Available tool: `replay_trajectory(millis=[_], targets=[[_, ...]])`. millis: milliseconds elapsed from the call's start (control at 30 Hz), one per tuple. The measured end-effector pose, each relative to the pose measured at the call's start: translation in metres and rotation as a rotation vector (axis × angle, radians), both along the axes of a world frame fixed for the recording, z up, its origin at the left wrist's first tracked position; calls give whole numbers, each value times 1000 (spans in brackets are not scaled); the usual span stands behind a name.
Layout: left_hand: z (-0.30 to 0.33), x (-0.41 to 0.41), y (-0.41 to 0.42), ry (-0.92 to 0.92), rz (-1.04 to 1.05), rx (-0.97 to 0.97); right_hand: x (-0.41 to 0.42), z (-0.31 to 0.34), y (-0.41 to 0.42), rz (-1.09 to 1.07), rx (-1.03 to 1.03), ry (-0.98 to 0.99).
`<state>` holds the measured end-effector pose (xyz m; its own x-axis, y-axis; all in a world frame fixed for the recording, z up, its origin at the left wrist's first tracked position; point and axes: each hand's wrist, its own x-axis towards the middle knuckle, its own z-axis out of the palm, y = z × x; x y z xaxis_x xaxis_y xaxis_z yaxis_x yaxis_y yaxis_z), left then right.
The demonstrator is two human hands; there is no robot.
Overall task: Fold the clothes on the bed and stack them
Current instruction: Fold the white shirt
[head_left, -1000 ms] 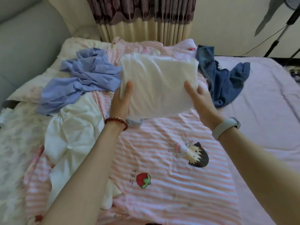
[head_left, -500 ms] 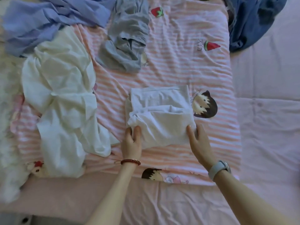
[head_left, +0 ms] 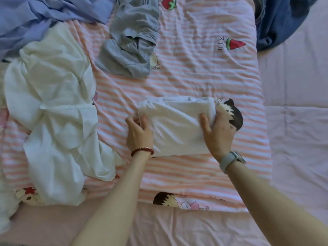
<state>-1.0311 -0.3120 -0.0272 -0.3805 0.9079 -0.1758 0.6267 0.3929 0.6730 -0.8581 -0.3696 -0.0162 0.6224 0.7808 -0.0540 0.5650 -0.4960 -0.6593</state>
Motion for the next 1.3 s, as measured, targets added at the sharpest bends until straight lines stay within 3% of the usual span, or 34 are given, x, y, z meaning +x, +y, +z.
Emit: replay_trajectory(millis=[33,100,167,233,400,600,733,800,900,1000,1100,1300], targets=[[-5,0,5,51,14,30,0,-5,6,-7,-52,-62],[-11,-3,6,205,-99,266,-2,-12,13,60,12,-244],[-17,1,-5,383,-373,535,-9,-20,10,263,165,-437],[-25,8,-14,473,-617,593,-14,-33,7,443,177,-546],[-75,4,1,563,-686,222,5,-74,14,601,-91,-552],[-106,-15,8,530,-618,73,25,-105,15,689,-233,-494],[-95,-13,4,525,-559,-6,24,-91,20,471,-294,-319],[-85,-14,-7,430,-431,-45,22,-76,19,342,-274,-187],[-66,-11,-19,133,-216,-142,19,-64,9,219,-97,88],[-51,-2,-13,-111,-81,-236,13,-58,10,85,-76,290],[-48,-2,3,-237,-64,-266,11,-47,17,154,-117,330],[-37,-4,12,-390,-181,-178,18,-45,13,88,-99,648]])
